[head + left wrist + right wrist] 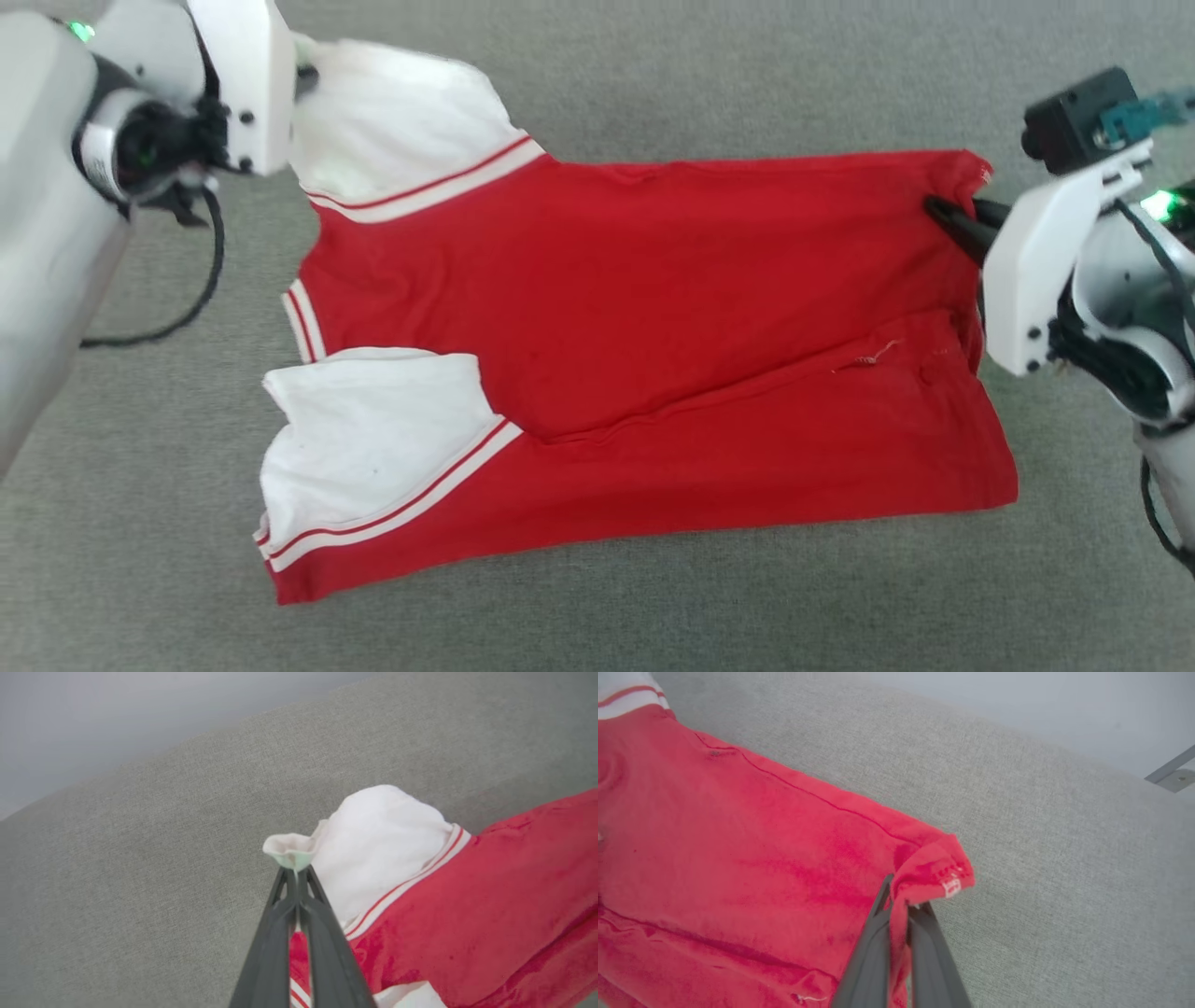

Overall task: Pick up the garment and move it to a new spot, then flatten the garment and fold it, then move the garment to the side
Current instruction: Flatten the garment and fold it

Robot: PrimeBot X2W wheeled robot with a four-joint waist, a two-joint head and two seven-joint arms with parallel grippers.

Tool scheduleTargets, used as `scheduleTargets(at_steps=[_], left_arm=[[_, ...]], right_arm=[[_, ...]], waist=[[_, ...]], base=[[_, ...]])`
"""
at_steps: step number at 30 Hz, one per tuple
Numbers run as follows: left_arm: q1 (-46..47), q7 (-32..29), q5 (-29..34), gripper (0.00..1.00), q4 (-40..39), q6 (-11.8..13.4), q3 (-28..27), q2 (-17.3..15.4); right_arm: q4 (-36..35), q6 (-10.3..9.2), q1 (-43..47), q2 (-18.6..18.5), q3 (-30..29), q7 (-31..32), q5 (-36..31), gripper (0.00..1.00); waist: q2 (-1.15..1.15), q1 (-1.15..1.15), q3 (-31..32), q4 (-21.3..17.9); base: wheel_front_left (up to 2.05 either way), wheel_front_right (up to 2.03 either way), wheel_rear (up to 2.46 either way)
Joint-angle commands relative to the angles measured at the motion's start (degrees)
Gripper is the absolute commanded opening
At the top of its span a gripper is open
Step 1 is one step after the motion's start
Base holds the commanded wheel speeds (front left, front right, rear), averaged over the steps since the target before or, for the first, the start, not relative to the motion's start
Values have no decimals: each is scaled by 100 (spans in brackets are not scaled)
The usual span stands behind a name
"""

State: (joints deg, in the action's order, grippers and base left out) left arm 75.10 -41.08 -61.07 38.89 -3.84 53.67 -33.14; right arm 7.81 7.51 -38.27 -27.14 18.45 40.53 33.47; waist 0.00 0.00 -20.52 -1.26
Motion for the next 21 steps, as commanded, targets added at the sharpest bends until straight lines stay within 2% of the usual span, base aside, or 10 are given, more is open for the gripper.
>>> scheduleTargets(at_steps=[1,6,13,14,18,21], left_arm=[[-193,-67,-44,0,-277,125,21,-123],[-851,-413,-236,0,-1769,761,36,-643],[-1950,-772,-425,0,-4044,1929,109,-1625],[-1950,-772,-425,0,-4044,1929,109,-1625],[-2574,-741,-557,0,-4911,2472,163,-2021],[-2999,-636,-688,0,-5080,2702,215,-2134]], right_arm=[[-141,-3,181,-66,-42,-66,1,0],[-769,-3,733,-368,-166,-67,64,0],[-1484,-4,1621,-727,-367,-103,220,0],[-1484,-4,1621,-727,-367,-103,220,0],[-1538,-4,2127,-822,-484,-127,255,0],[-1398,-4,2398,-723,-506,-162,299,0]], waist=[[0,0,149,106],[0,0,309,212],[0,0,406,288],[0,0,406,288],[0,0,425,323],[0,0,430,352]], base=[[0,0,0],[0,0,0],[0,0,0],[0,0,0],[0,0,0],[0,0,0]])
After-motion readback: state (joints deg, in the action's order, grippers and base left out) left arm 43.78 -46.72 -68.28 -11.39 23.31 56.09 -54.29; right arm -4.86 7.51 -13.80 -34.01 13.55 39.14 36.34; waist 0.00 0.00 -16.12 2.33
